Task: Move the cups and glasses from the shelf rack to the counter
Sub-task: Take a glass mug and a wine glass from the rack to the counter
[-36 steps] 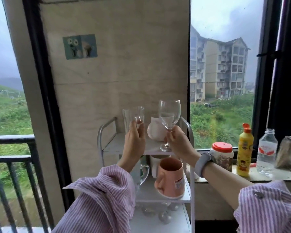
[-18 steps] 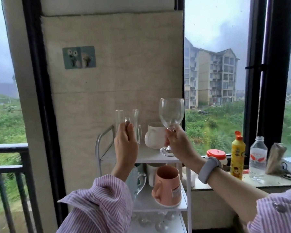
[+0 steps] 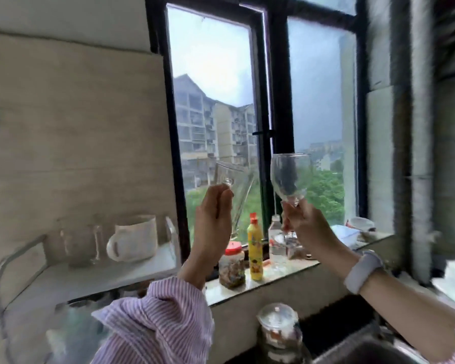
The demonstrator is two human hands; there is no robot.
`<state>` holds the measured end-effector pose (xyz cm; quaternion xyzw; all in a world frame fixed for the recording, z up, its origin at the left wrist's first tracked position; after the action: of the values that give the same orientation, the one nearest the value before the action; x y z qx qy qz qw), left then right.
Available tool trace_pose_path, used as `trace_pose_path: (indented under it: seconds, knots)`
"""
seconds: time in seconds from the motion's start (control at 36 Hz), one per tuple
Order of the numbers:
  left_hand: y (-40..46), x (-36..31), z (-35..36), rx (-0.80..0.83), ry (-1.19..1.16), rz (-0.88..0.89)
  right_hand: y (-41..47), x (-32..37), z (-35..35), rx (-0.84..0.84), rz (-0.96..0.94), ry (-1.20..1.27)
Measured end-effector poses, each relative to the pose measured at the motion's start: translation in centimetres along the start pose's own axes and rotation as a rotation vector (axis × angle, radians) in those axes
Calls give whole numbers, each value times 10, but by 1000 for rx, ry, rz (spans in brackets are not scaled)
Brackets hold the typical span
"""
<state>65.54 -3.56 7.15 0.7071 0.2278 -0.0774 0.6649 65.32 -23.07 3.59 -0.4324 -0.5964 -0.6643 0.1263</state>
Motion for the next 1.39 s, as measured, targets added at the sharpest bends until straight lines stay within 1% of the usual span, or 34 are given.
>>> trace_pose_path:
  seconds: [0.08, 0.22, 0.33, 0.39, 0.47, 0.56, 0.72, 0.81, 1.0, 1.11, 1.25, 1.39]
  knots:
    - [-18, -21, 66, 90, -90, -5, -18, -16, -79, -78, 95, -66]
    - [-59, -70, 181, 225, -193, -41, -67, -22, -223, -301, 171, -164]
    - [-98, -120, 274, 330, -236, -94, -114, -17, -333, -394, 231, -273]
    - [-120, -148, 320, 404, -300, -106, -139, -14, -385, -440, 266, -323]
    - [-156, -191, 383, 488, -382, -105, -176, -6, -456, -505, 320, -440]
    - [-189, -233, 437, 545, -458, -106, -212, 2, -519, -588, 357, -485]
    - [-255, -317, 538, 728, -621, -88, -284, 12, -620, -746, 426, -541]
    - [-282, -356, 580, 775, -680, -44, -318, 12, -665, -814, 467, -600]
    - [-341, -423, 684, 904, -818, -31, -382, -10, -767, -974, 586, -658]
    - [-369, -449, 755, 983, -879, -39, -397, -31, -831, -1024, 650, -698]
    - [-394, -474, 848, 1087, -929, -36, -393, -66, -911, -1064, 725, -700]
    - [-417, -489, 934, 1186, -955, -94, -397, -102, -976, -1113, 790, -701]
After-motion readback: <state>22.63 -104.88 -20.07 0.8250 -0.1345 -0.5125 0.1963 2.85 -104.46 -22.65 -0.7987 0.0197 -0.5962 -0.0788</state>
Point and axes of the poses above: each hand's wrist, its own y-axis towards the middle knuckle, its own z-axis out of the palm, x = y × z, the point moved 8 cm from there along y, towards the middle knuckle, and after that the axes turned 5 degrees about y, right-handed, at the moved point
